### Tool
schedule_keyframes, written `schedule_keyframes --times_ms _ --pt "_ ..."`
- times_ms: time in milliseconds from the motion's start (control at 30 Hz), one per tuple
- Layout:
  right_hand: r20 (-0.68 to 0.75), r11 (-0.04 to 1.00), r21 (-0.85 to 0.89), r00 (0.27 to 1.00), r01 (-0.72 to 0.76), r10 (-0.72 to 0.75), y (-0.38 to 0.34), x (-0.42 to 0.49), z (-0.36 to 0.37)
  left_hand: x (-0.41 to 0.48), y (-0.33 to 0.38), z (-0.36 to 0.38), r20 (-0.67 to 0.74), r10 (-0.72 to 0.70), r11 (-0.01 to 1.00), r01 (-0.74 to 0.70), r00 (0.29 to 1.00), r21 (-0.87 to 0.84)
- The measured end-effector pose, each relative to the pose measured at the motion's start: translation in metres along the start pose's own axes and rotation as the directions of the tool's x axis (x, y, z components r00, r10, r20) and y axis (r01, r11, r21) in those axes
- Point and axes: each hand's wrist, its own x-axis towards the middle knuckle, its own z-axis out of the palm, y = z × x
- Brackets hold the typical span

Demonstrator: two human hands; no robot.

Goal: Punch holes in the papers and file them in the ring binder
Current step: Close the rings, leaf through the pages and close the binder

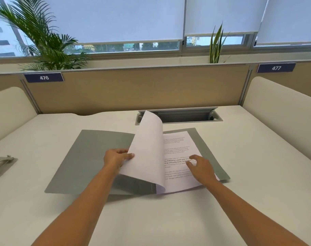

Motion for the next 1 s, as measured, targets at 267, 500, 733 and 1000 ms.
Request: schedule_keyframes --times_ms 267,500,733,1000 --pt "-0.042 0.987 -0.118 0.993 -0.112 0.108 0.014 0.004 -0.006 -0.002 -0.026 -0.070 -0.193 -0.040 0.996 0.055 0.980 0.073" --pt "-0.060 0.967 -0.176 0.983 -0.184 0.176 0.014 0.003 -0.003 0.000 -0.046 -0.090 -0.276 -0.013 0.974 0.075 0.961 0.214" --pt "-0.080 0.958 -0.203 0.979 -0.201 0.188 0.015 0.000 -0.001 0.002 -0.057 -0.085 -0.277 0.032 0.925 0.076 0.960 0.371" --pt "-0.089 0.968 -0.123 0.974 -0.218 0.208 0.014 -0.002 -0.002 -0.002 -0.058 -0.076 -0.296 0.075 0.833 0.103 0.952 0.544"
